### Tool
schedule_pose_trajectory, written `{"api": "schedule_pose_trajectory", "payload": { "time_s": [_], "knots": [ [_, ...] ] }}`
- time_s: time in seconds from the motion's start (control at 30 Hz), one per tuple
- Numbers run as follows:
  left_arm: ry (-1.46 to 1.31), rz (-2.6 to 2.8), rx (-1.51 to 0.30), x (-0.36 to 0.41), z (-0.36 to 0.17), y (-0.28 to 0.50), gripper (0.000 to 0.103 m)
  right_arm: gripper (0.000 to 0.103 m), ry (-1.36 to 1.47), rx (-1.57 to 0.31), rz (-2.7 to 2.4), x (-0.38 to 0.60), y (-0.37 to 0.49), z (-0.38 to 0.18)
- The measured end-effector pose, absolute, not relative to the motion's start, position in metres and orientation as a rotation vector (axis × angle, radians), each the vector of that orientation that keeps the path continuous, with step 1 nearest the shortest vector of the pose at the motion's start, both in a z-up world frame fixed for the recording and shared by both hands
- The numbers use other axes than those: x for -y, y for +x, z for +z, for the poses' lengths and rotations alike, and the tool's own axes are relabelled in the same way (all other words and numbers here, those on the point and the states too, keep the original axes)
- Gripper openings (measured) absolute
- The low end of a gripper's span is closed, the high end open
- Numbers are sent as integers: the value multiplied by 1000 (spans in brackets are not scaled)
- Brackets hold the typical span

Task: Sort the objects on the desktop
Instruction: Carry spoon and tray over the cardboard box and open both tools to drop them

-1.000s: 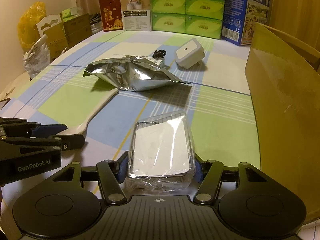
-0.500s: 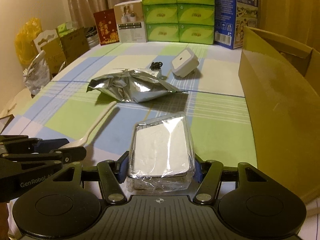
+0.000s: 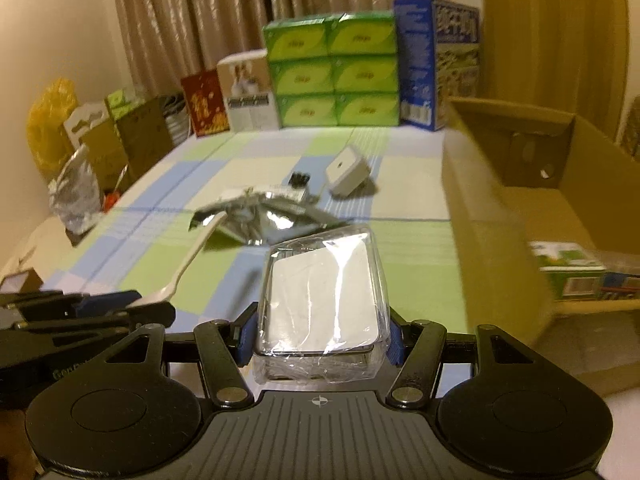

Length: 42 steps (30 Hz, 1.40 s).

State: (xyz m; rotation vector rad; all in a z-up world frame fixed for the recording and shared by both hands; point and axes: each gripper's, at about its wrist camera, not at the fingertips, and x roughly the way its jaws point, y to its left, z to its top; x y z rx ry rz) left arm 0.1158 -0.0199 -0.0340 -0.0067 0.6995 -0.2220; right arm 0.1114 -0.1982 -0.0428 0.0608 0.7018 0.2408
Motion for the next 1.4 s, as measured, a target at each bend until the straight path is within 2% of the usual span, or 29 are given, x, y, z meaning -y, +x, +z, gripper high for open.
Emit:
{"api": "schedule_pose_trajectory", "payload": {
  "time_s": [0.27, 0.6, 1.1, 1.4],
  "knots": [
    [3, -289, -628, 51, 10, 108, 27, 57, 99, -608, 160, 235, 99, 14],
    [29, -435, -555, 133, 54, 112, 27, 57, 137, -544, 1, 323, 97, 65],
    [78, -564, -574, 239, 50, 154, 27, 57, 191, -582, -80, 413, 118, 48],
    [77, -568, -603, 250, 28, 177, 28, 57, 201, -626, -71, 426, 136, 27]
  ]
}}
